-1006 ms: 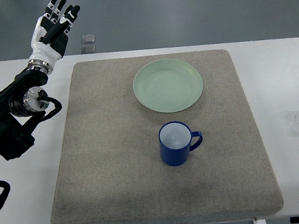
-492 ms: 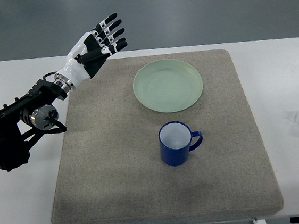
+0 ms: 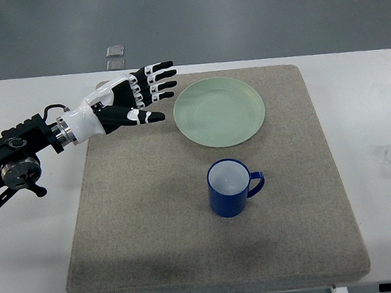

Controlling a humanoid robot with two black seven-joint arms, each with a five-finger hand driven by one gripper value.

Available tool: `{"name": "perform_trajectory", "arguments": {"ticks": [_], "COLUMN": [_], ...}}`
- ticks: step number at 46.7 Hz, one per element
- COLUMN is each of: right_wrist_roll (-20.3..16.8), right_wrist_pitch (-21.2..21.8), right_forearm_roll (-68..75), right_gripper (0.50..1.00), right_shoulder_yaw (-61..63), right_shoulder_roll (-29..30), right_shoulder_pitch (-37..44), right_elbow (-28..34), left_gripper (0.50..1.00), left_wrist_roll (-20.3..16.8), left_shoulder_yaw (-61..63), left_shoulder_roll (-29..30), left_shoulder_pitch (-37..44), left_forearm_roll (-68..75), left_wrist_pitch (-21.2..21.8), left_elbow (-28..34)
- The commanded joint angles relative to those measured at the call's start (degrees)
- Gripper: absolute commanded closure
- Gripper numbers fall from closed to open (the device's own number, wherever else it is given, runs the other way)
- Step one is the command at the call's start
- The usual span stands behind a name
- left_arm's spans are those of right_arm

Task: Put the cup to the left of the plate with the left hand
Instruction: 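Reach the left hand across the board toward the blue mug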

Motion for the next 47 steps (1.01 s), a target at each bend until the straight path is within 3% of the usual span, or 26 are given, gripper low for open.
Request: {"name": "perform_trajectory", "arguments": {"ticks": [1, 6, 26, 47], "right_wrist_roll": [0.0, 0.0, 0.0, 0.0], "right_wrist_pitch": [0.0, 0.0, 0.0, 0.0], "right_forearm_roll": [0.0, 0.0, 0.0, 0.0], "right_gripper": [0.568, 0.568, 0.568, 0.568], "right_shoulder_yaw": [0.0, 0.0, 0.0, 0.0], "right_shoulder_roll": [0.0, 0.0, 0.0, 0.0], "right_shoulder_pitch": [0.01, 0.01, 0.01, 0.01], "right_elbow": [0.01, 0.01, 0.01, 0.01], "left_gripper": [0.506, 0.506, 0.506, 0.506], "left_wrist_roll": [0.01, -0.08, -0.08, -0.08], "left_shoulder_yaw": [0.08, -0.01, 0.08, 0.08], "left_shoulder_roll": [1.27, 1.8, 1.8, -3.38], "left_shoulder_pitch": [1.26, 2.49, 3.72, 5.13], "left_forearm_roll": [2.22, 6.69, 13.56, 20.41], "left_wrist_pitch": [-2.78, -4.46, -4.63, -3.84], "left_elbow": [0.0, 0.0, -4.21, -4.31]}}
